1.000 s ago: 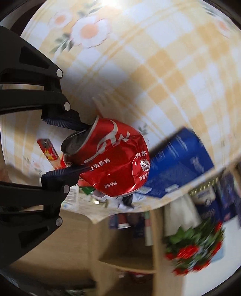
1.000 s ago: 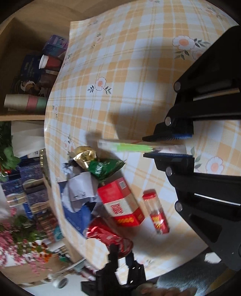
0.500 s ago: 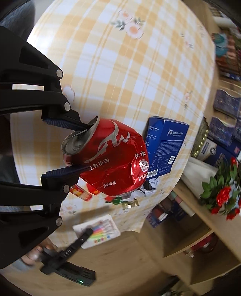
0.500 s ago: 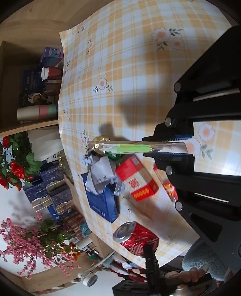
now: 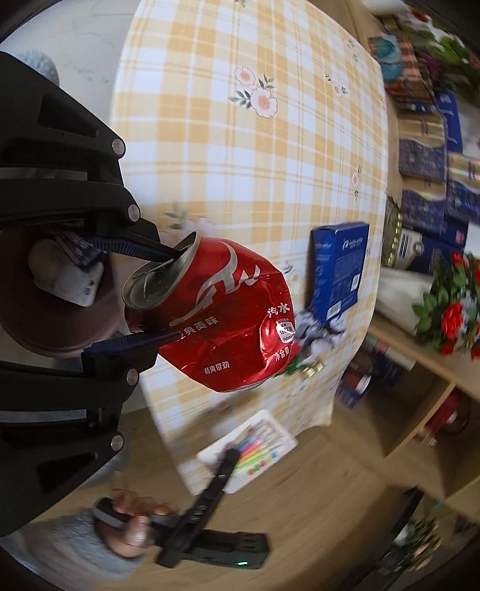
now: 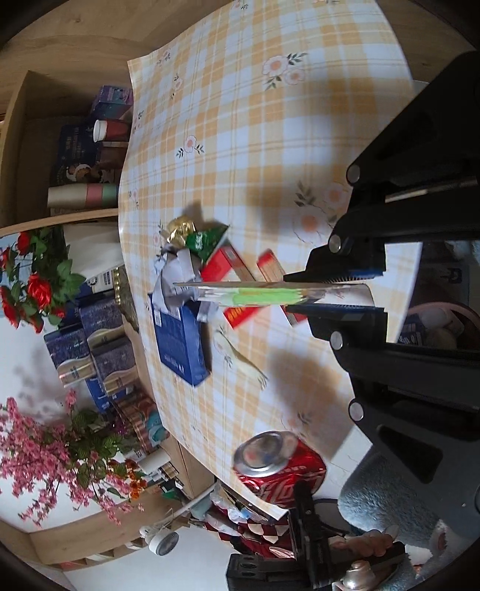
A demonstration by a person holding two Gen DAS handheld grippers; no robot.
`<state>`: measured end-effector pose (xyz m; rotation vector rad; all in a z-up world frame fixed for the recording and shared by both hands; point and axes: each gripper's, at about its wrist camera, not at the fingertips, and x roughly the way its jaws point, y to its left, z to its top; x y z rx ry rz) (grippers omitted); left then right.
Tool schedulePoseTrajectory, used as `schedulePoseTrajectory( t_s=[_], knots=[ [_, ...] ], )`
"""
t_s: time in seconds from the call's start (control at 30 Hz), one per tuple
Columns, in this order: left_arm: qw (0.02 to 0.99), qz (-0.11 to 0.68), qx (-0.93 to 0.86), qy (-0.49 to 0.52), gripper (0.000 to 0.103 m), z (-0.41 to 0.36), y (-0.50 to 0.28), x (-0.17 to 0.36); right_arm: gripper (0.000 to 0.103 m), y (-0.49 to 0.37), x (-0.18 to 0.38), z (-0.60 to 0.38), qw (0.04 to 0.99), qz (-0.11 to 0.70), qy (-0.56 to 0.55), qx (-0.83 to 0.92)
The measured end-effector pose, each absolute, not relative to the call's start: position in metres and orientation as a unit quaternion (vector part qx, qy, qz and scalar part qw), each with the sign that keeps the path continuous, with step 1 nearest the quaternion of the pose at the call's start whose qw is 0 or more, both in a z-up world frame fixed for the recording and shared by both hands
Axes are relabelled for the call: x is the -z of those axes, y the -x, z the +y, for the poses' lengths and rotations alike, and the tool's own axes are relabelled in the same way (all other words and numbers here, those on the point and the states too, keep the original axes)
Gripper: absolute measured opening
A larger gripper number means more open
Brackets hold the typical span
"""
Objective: Collect trash
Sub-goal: 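Lower the cola can into the bin and open the left gripper while the right carries the packet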
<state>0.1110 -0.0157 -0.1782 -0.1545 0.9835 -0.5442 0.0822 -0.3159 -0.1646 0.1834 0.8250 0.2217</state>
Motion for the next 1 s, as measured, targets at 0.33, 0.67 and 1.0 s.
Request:
schedulePoseTrajectory(
  t_s=[0.33,0.67,1.0],
  knots=[
    [0.796,0.509,0.326,-0.023,0.036,-0.027,-0.044,0.209,0.014,-0.034,0.165,-0.291,0.909,0.389,-0.09,-0.117],
    [0.694,0.62,0.337,-0.145,0.036,-0.068,-0.041,0.304,0.014,-0.013,0.185,-0.293,0.905,0.399,-0.099,-0.112],
    [0.626,0.693,0.313,-0.173,0.053,-0.085,-0.048,0.375,0.014,-0.001,0.194,-0.305,0.899,0.413,-0.107,-0.095]
  ],
)
